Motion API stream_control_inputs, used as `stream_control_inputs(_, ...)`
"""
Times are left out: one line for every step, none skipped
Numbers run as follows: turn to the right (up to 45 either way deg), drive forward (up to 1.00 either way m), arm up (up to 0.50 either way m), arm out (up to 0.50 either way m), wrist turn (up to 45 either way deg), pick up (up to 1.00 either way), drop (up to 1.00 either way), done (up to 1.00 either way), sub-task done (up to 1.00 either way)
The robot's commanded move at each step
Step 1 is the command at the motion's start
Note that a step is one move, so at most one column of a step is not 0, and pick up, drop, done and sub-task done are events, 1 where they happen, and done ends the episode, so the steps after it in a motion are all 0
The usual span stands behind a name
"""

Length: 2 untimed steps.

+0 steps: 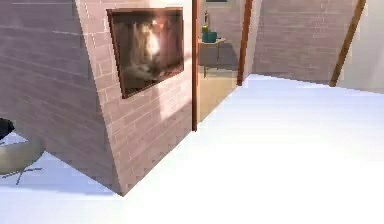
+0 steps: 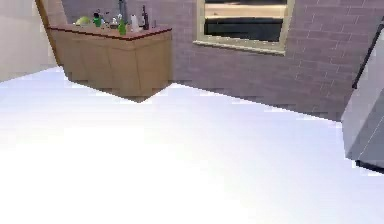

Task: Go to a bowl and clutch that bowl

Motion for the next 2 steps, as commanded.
stream_control_inputs(45.0,0.00,0.00,0.00,0.0,0.00,0.00,0.00,0.00)
stream_control_inputs(15.0,0.00,0.00,0.00,0.0,0.00,0.00,0.00,0.00)
